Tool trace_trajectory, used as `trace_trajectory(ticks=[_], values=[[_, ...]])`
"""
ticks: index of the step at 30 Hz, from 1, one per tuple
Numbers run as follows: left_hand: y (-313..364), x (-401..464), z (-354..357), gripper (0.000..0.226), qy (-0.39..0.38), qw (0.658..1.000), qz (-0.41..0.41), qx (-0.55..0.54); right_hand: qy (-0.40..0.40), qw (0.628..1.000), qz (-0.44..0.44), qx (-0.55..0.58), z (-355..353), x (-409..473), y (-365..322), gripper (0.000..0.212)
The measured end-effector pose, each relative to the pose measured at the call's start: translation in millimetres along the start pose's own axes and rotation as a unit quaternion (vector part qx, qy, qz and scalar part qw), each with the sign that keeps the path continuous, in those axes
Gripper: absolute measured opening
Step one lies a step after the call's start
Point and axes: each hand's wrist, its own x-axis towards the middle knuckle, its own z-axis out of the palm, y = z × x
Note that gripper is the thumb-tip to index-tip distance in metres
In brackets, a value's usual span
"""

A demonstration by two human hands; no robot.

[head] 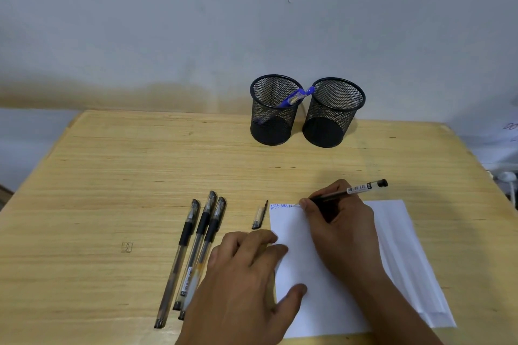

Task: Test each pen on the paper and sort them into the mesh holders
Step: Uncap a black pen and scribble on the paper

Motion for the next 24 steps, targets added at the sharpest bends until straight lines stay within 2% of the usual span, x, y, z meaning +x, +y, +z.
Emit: trace_trajectory(ticks=[24], values=[[-1.0, -1.7, 0.3, 0.048, -0.007, 1.000, -0.009, -0.003, 0.000, 1.000, 0.000, 0.002, -0.3, -0.6, -1.5, 0.014]])
